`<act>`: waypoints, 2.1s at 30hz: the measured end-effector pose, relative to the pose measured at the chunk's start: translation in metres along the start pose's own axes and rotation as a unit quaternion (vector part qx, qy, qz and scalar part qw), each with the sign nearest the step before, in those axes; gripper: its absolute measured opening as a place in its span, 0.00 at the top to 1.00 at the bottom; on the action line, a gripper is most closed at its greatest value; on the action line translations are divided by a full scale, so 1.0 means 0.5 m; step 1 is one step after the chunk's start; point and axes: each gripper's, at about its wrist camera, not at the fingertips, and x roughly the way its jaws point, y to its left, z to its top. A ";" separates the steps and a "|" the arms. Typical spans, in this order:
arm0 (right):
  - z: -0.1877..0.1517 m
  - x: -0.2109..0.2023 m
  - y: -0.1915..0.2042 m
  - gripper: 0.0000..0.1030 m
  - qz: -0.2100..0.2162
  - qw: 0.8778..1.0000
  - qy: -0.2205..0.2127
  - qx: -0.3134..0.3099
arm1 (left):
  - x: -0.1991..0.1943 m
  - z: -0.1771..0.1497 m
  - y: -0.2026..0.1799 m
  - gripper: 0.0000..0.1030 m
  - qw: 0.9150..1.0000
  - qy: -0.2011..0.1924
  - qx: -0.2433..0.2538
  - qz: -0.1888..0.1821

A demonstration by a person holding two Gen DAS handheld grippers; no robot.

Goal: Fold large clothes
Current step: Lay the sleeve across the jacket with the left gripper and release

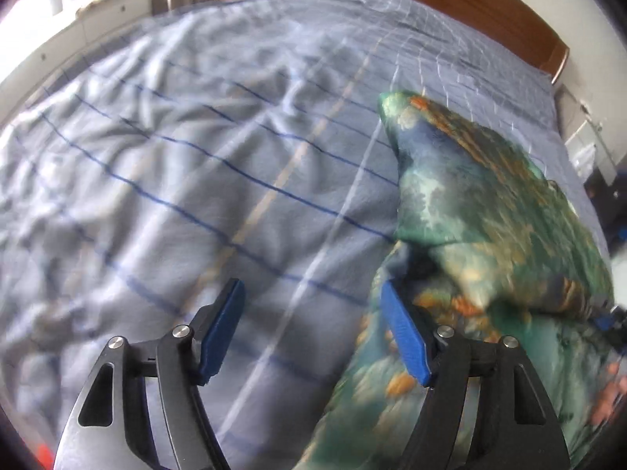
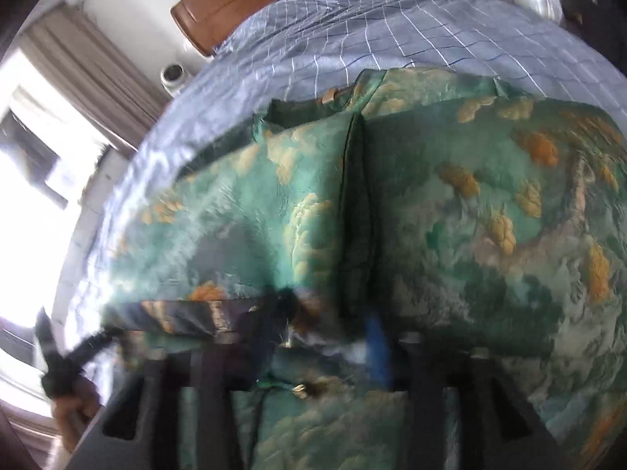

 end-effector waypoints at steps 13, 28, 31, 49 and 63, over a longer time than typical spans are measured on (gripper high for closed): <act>0.027 0.006 0.113 0.45 0.045 0.996 0.008 -0.075 | 0.053 0.043 -0.145 0.49 0.996 0.012 0.091 -0.003; -0.156 -0.201 0.075 0.38 0.063 0.991 0.016 -0.119 | -0.188 -0.169 -0.094 0.16 0.978 -0.020 0.184 -0.095; -0.278 -0.268 0.035 0.32 -0.009 0.987 0.024 -0.161 | -0.176 -0.269 -0.114 0.14 0.970 0.017 0.232 -0.077; -0.508 -0.409 -0.096 0.14 -0.033 0.998 -0.051 -0.013 | -0.285 -0.343 -0.007 0.06 0.988 -0.026 0.152 -0.024; -0.489 -0.416 -0.099 0.13 -0.122 0.989 -0.085 -0.014 | -0.270 -0.331 0.024 0.06 0.983 -0.047 0.158 0.075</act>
